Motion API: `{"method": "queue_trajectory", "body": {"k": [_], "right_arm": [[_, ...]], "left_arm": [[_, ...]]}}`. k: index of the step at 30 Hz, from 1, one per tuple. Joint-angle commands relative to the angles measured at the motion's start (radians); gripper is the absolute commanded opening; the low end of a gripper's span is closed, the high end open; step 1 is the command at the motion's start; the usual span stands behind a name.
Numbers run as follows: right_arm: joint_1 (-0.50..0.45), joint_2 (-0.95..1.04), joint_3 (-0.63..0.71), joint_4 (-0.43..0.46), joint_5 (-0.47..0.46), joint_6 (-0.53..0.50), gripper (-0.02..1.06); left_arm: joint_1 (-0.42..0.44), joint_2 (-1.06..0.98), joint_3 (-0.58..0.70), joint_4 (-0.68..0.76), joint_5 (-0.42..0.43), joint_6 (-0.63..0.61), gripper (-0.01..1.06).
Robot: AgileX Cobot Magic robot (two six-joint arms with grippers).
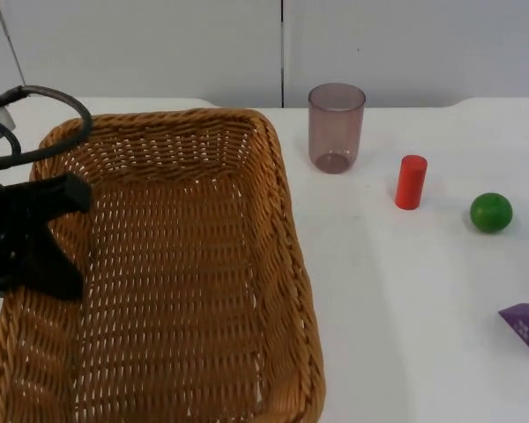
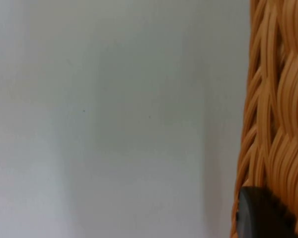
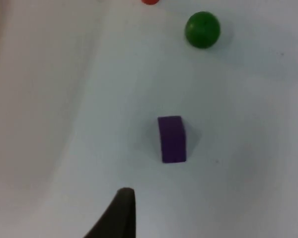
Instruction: Pick up the basket with the left hand and place the triangular block into the basket with the right hand.
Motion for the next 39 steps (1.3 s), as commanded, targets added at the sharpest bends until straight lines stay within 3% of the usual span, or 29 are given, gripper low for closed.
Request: {"method": "queue_trajectory", "body": {"k": [1,4,7,10,12,16,25,29,33,36,39], "right_arm": [[0.03,0.031,-0.003,0.001,0.016,-0.008,1.05],[0.093,0.104,-0.003,-0.001,0.023,0.005,1.05],[0.185,0.28,-0.003,-0.026,-0.019,0.081,1.04],[0.201,0.381,-0.003,-0.076,-0.061,0.157,1.04],[0.201,0.458,-0.003,-0.111,-0.109,0.214,1.04],[0.201,0.548,-0.003,-0.112,-0.175,0.221,1.04],[0.201,0.68,-0.003,-0.184,-0.256,0.3,1.04],[0.201,0.692,-0.003,-0.249,-0.254,0.372,1.04],[0.201,0.701,-0.003,-0.406,-0.264,0.494,1.04],[0.201,0.723,-0.003,-0.456,-0.292,0.534,1.04],[0.201,0.765,-0.003,-0.449,-0.327,0.534,1.02]], "left_arm": [[0.004,-0.012,0.003,-0.041,0.002,0.005,0.0],[0.004,-0.012,0.003,-0.041,0.019,0.005,0.0],[0.004,-0.012,0.003,-0.023,0.033,0.005,0.0],[0.004,-0.012,0.003,-0.007,0.037,0.005,0.0],[0.004,-0.012,0.003,0.002,0.037,0.005,0.0],[0.004,-0.003,0.008,0.028,0.037,0.001,0.0],[0.004,-0.002,0.029,0.037,0.025,-0.008,0.0],[0.004,-0.002,0.029,0.037,0.02,-0.008,0.0],[0.004,-0.002,0.029,0.037,0.01,-0.008,0.0],[0.004,-0.002,0.029,0.026,0.003,-0.008,0.0],[0.004,-0.002,0.029,0.025,0.003,-0.008,0.0]]}}
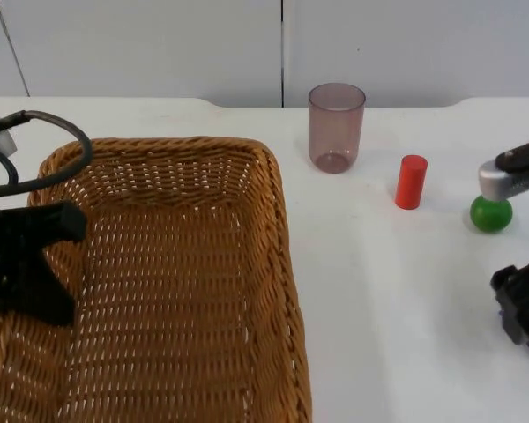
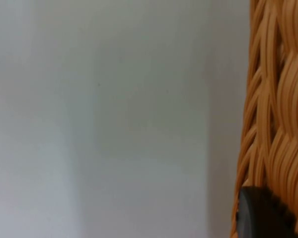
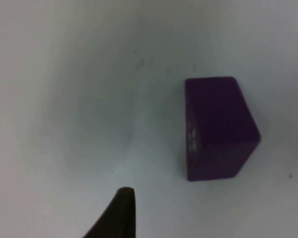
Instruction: Pick up the basket with the left hand and place the triangular block into the basket with the right hand.
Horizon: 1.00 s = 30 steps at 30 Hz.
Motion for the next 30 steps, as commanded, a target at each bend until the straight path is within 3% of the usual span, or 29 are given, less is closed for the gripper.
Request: {"method": "queue_trajectory", "body": {"k": [1,4,12,20,21,23,24,26,30], "right_arm": [[0.006,0.04,-0.002,-0.013,-0.041,0.012,1.01],[0.006,0.096,-0.002,-0.013,-0.103,0.012,0.97],[-0.064,0.137,-0.003,-0.007,-0.158,0.021,0.95],[-0.064,0.164,-0.003,-0.009,-0.185,0.023,0.73],[-0.064,0.168,-0.003,-0.009,-0.179,0.03,0.64],[-0.062,0.159,-0.003,-0.009,-0.149,0.036,0.32],[-0.062,0.159,-0.003,-0.009,-0.149,0.036,0.32],[-0.062,0.119,-0.003,-0.009,-0.135,0.036,0.0],[-0.041,-0.008,-0.003,-0.013,-0.082,0.036,0.0]], "left_arm": [[0.004,-0.003,0.001,-0.017,-0.001,-0.008,0.0],[0.004,-0.003,0.001,-0.006,-0.013,-0.008,0.0],[0.004,-0.003,0.001,-0.006,-0.023,-0.008,0.0],[0.004,-0.003,0.001,-0.006,-0.026,-0.008,0.0],[0.004,-0.003,0.001,-0.006,-0.026,-0.008,0.0],[0.004,-0.003,0.001,-0.006,-0.026,-0.008,0.0],[0.004,-0.003,0.001,-0.006,-0.026,-0.008,0.0],[0.004,-0.003,0.001,-0.006,-0.026,-0.008,0.0],[0.004,-0.003,0.001,-0.006,-0.021,-0.008,0.0]]}}
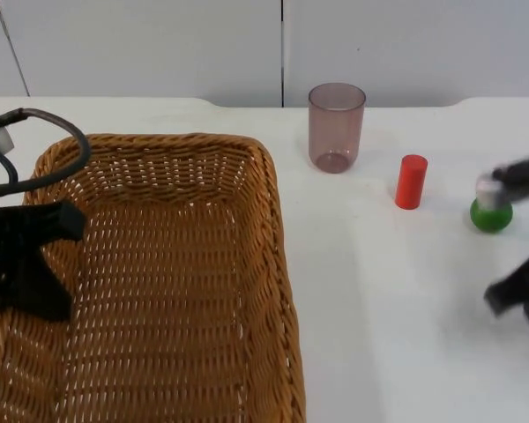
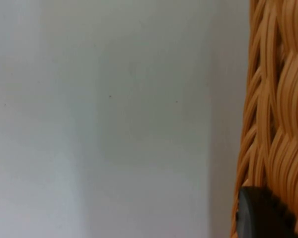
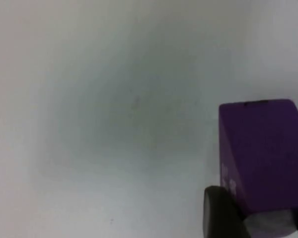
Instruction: Pick up the basket with the left hand and place the triangular block into the basket with the right hand.
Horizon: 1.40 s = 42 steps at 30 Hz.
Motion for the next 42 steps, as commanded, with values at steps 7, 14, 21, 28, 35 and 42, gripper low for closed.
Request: {"method": "queue_trajectory", "body": {"k": [7,14,21,28,35,42], "right_arm": [[0.107,-0.388,-0.001,0.021,0.212,-0.002,0.0],[0.14,-0.562,-0.001,0.044,0.303,-0.002,0.0],[0.14,-0.556,-0.001,0.134,0.337,-0.102,0.0],[0.24,-0.425,-0.02,0.321,0.203,-0.216,0.0],[0.378,-0.231,-0.202,0.339,0.175,-0.25,0.0],[0.451,0.026,-0.496,0.348,0.112,-0.283,0.0]], "left_arm": [[0.004,-0.003,0.001,-0.012,0.02,-0.008,0.0],[0.004,-0.003,0.001,-0.017,0.022,-0.008,0.0],[0.004,-0.003,0.001,-0.017,0.022,-0.008,0.0],[0.004,-0.003,0.001,-0.015,0.031,-0.008,0.0],[0.004,-0.003,0.001,-0.017,0.035,-0.008,0.0],[0.004,-0.003,0.001,-0.019,0.037,-0.008,0.0]]}}
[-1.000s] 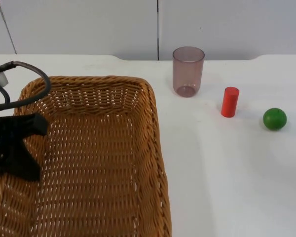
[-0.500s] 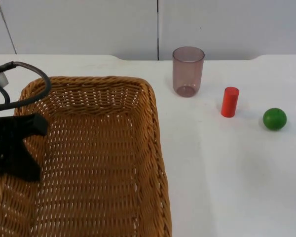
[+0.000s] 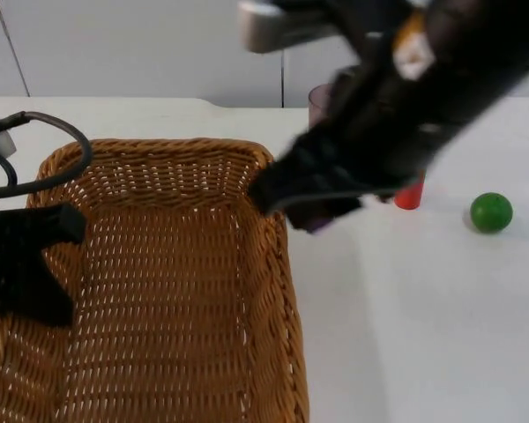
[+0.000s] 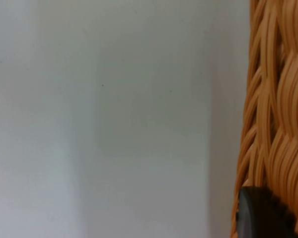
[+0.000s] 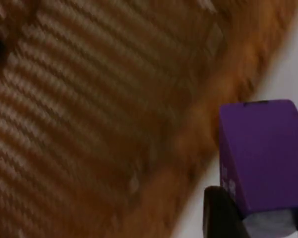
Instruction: Pick up the basket with the left hand and place the triangular block into the basket with the right hand.
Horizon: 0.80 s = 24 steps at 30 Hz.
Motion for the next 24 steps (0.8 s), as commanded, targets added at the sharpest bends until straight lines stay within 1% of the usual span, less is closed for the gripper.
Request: {"method": "queue_trajectory", "body": {"k": [1,4,5,6,7,9,10,11,14,15,17,18,20,21,23,24], "right_arm": [[0.018,0.07,-0.084,0.008,-0.027,-0.021,0.0],[0.032,0.162,-0.184,0.069,-0.05,-0.084,0.01],[0.036,0.193,-0.207,0.105,-0.046,-0.107,0.03],[0.036,0.193,-0.207,0.105,-0.046,-0.107,0.03],[0.038,0.214,-0.227,0.129,-0.042,-0.128,0.06],[0.039,0.253,-0.246,0.131,-0.036,-0.136,0.23],[0.039,0.253,-0.246,0.131,-0.036,-0.136,0.23],[0.041,0.259,-0.246,0.131,-0.036,-0.136,0.31],[0.041,0.253,-0.246,0.123,-0.034,-0.136,0.66],[0.041,0.253,-0.246,0.123,-0.034,-0.136,0.66],[0.041,0.229,-0.246,0.123,-0.04,-0.136,0.83],[0.041,0.21,-0.246,0.123,-0.041,-0.136,0.87],[0.041,0.19,-0.246,0.111,-0.041,-0.137,0.89],[0.041,0.16,-0.246,0.08,-0.039,-0.137,0.89],[0.038,0.085,-0.245,-0.003,-0.001,-0.134,0.89],[0.038,0.085,-0.245,-0.003,-0.001,-0.134,0.89]], "left_arm": [[0.004,-0.003,0.001,-0.02,0.011,-0.008,0.0],[0.004,-0.003,0.001,-0.02,0.011,-0.008,0.0],[0.004,-0.003,0.001,-0.02,0.011,-0.008,0.0],[0.004,-0.003,0.001,-0.02,0.011,-0.008,0.0],[0.004,-0.003,0.001,-0.02,0.011,-0.008,0.0],[0.004,-0.003,0.001,-0.022,0.011,-0.008,0.0],[0.004,-0.003,0.001,-0.022,0.011,-0.008,0.0],[0.004,-0.003,0.001,-0.023,0.014,-0.008,0.0],[0.004,-0.003,0.001,-0.023,0.014,-0.008,0.0],[0.004,-0.003,0.001,-0.023,0.014,-0.008,0.0],[0.004,-0.003,0.001,-0.024,0.014,-0.008,0.0],[0.004,-0.003,0.001,-0.024,0.014,-0.008,0.0],[0.004,-0.003,0.001,-0.024,0.014,-0.008,0.0],[0.004,-0.003,0.001,-0.024,0.014,-0.008,0.0],[0.004,-0.003,0.001,-0.024,0.014,-0.008,0.0],[0.004,-0.003,0.001,-0.024,0.014,-0.008,0.0]]}}
